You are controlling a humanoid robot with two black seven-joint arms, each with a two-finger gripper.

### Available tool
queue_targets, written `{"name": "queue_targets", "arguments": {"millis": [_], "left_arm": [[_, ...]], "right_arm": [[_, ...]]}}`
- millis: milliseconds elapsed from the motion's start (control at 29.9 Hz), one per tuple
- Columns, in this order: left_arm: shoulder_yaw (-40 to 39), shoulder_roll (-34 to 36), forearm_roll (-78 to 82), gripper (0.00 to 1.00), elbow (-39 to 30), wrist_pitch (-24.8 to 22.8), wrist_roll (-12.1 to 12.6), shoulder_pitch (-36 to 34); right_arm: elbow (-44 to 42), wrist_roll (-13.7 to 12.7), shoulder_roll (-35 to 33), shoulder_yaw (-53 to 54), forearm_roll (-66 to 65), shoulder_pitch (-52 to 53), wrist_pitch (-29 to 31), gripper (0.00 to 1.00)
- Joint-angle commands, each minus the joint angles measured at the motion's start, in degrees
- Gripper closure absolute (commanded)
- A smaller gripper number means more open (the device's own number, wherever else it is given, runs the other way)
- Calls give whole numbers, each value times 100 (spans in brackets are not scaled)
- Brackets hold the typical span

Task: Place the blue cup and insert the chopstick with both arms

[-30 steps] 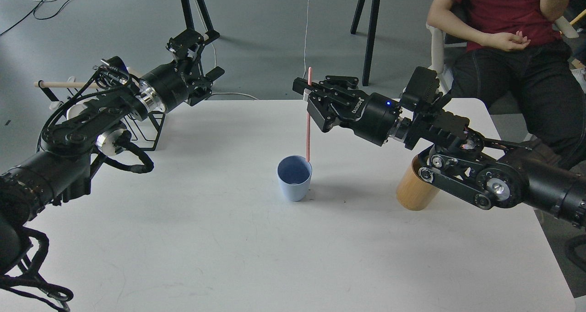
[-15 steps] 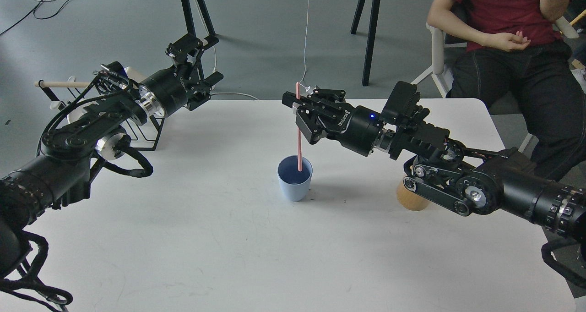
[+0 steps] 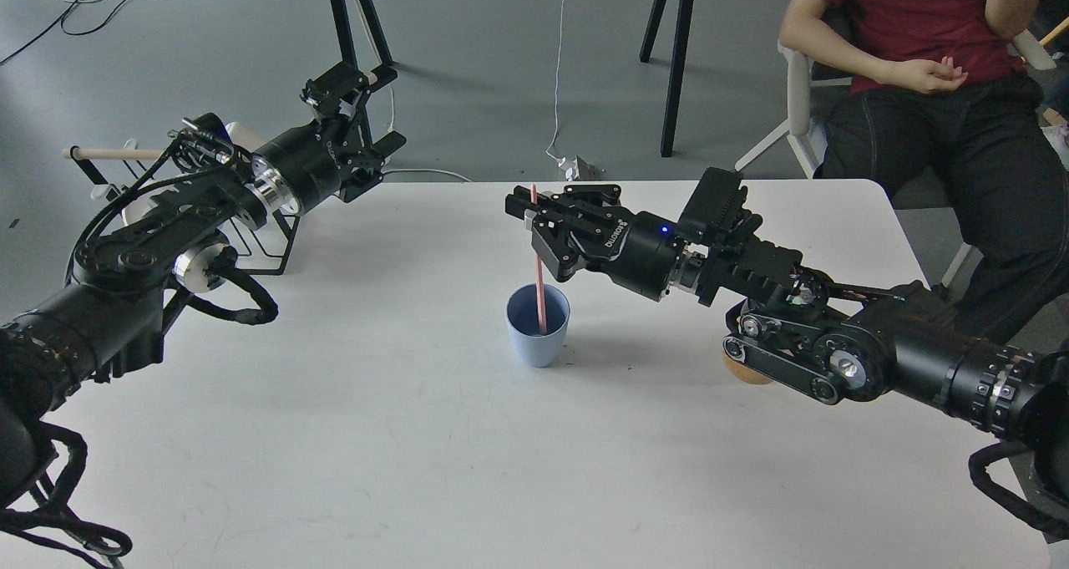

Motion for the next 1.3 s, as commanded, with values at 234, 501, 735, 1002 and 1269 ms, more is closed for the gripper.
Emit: {"name": "queue_targets", "arguments": {"millis": [234, 501, 735, 1002, 1269], "left_arm": [[-130, 34, 0, 2, -1, -1, 0, -9], [-429, 148, 0, 2, -62, -1, 0, -17], [-639, 183, 0, 2, -62, -1, 0, -79], [-1009, 166, 0, 2, -71, -1, 0, -79], [-1027, 148, -70, 2, -89, -1, 0, -79]], "right_arm": [[7, 0, 35, 135, 310, 33, 99, 26], [60, 0, -403, 1047, 2155, 410, 117, 24], [349, 0, -1299, 1444, 3982, 551, 309, 24], [1263, 0, -2557, 1532, 6768, 437, 1127, 24], [1712, 0, -2927, 2366, 9142, -28, 2312, 28]]}}
